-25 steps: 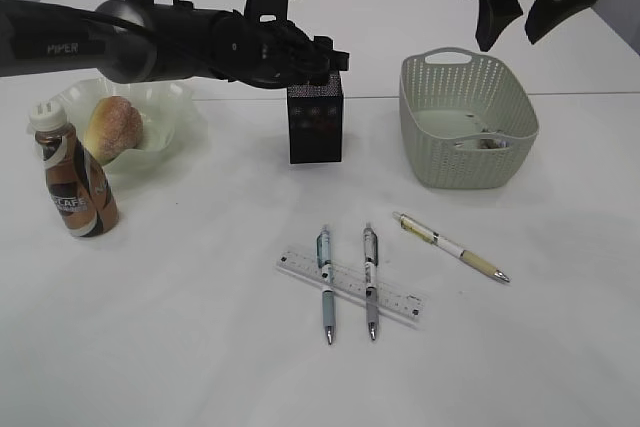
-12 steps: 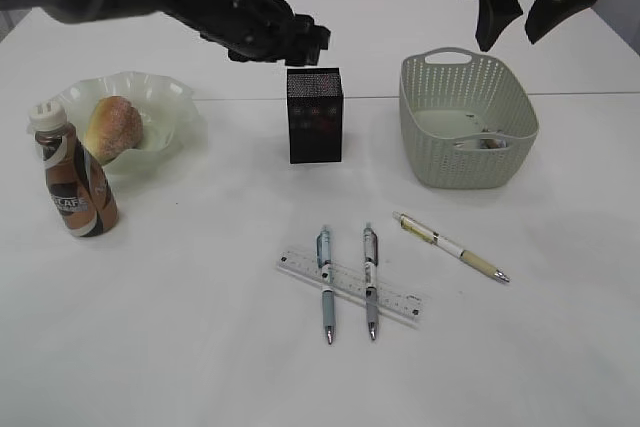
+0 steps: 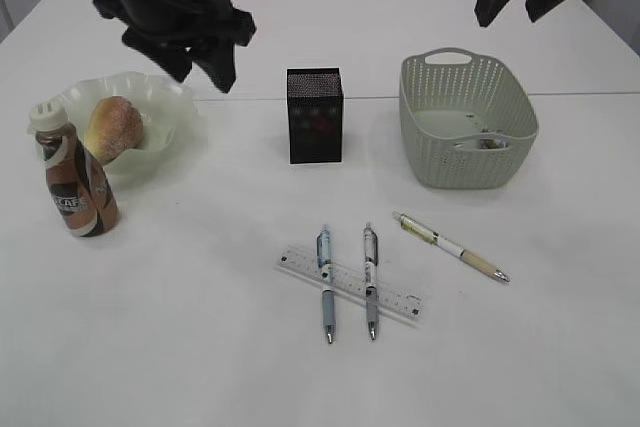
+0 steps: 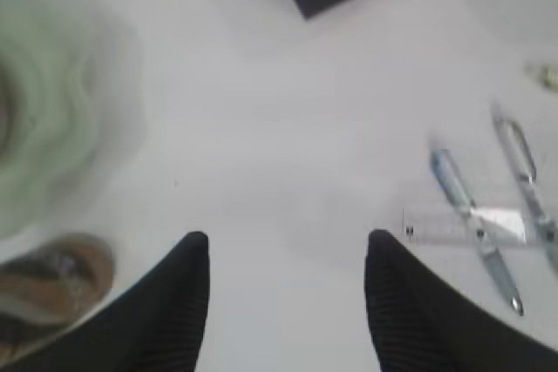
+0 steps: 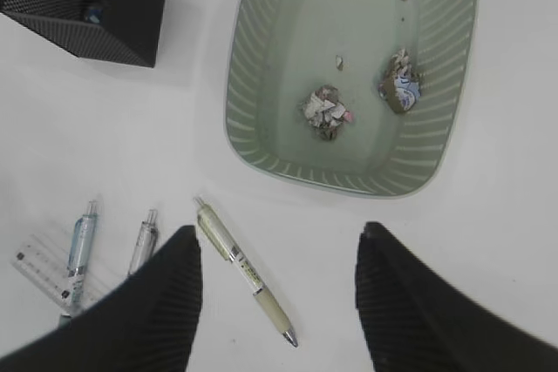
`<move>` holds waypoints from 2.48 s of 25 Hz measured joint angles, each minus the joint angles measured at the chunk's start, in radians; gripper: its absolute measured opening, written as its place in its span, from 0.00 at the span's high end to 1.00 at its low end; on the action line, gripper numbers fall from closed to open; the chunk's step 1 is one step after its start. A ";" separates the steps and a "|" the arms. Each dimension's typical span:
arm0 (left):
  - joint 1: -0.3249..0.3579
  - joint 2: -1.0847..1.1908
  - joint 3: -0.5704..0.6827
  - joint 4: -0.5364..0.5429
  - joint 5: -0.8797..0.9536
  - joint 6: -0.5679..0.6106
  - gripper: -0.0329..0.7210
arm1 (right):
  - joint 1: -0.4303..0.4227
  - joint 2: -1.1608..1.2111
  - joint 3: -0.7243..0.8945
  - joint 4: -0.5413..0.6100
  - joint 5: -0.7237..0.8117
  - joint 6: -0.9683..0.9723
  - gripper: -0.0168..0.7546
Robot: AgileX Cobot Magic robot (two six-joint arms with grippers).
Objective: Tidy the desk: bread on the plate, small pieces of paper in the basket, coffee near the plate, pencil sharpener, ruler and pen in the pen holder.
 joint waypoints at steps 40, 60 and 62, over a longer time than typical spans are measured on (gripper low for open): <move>0.000 -0.923 0.520 -0.095 0.169 -0.066 0.44 | 0.000 -0.482 0.440 0.236 0.006 -0.146 0.44; 0.000 -1.153 0.770 -0.042 0.171 -0.070 0.51 | 0.125 -0.278 0.441 0.257 -0.095 -0.479 0.44; 0.000 -1.154 0.770 -0.049 0.171 -0.070 0.51 | 0.169 -0.209 0.441 0.204 -0.114 -0.488 0.44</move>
